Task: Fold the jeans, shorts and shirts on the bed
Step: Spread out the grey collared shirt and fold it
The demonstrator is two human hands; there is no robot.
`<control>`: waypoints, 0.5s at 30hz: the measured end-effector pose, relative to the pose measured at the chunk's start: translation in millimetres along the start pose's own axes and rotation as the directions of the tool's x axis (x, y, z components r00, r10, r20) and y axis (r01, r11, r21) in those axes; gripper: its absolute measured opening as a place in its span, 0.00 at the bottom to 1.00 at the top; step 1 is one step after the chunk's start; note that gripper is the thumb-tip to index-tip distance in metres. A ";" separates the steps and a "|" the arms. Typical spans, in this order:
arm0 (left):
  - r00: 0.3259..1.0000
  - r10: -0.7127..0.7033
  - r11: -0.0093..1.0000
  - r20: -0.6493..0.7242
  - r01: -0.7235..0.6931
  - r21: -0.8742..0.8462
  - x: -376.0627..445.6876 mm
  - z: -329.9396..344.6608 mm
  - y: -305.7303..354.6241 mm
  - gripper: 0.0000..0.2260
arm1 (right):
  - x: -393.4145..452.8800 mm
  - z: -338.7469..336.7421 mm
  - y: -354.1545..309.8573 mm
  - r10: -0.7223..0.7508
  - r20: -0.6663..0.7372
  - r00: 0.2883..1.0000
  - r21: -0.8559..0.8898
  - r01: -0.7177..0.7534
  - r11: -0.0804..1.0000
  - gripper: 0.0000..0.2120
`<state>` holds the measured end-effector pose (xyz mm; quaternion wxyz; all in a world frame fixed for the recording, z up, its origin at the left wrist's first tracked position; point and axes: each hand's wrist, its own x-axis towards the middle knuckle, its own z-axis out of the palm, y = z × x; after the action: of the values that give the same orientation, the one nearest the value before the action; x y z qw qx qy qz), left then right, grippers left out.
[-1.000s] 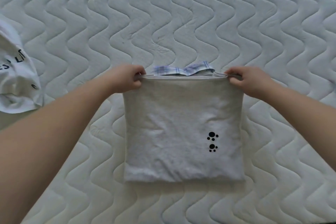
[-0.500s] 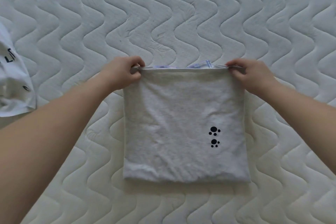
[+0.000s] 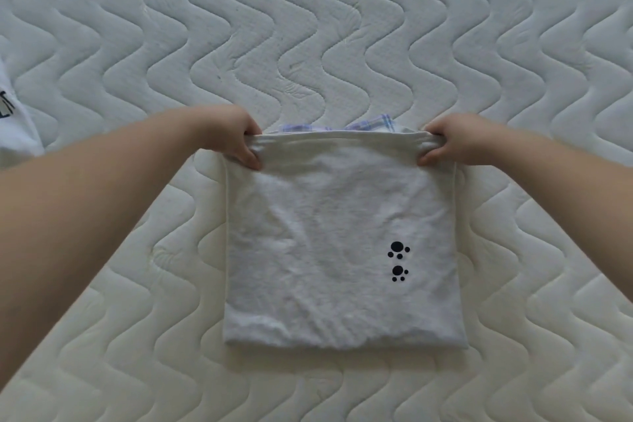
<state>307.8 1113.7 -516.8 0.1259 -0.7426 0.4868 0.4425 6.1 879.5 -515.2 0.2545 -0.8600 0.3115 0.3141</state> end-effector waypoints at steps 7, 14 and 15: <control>0.997 0.077 0.990 -0.023 -0.079 -0.116 -37.5 -11.2 9.2 0.08 | -35.2 -5.5 -0.5 -0.051 -0.089 0.995 0.206 0.069 0.976 0.12; 0.978 0.123 0.984 -0.169 -0.143 -0.109 -116.9 -77.6 36.2 0.07 | -90.9 -70.6 -14.8 -0.066 -0.252 0.966 0.167 0.111 0.980 0.06; 0.970 0.126 0.986 -0.208 -0.146 -0.082 -131.2 -90.8 40.8 0.07 | -100.7 -83.6 -18.5 -0.061 -0.291 0.955 0.164 0.112 0.980 0.07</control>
<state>304.6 1117.7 -352.2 0.0093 -0.7538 0.5249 0.3952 -10.5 876.9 -384.0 0.2967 -0.8827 0.3337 0.1466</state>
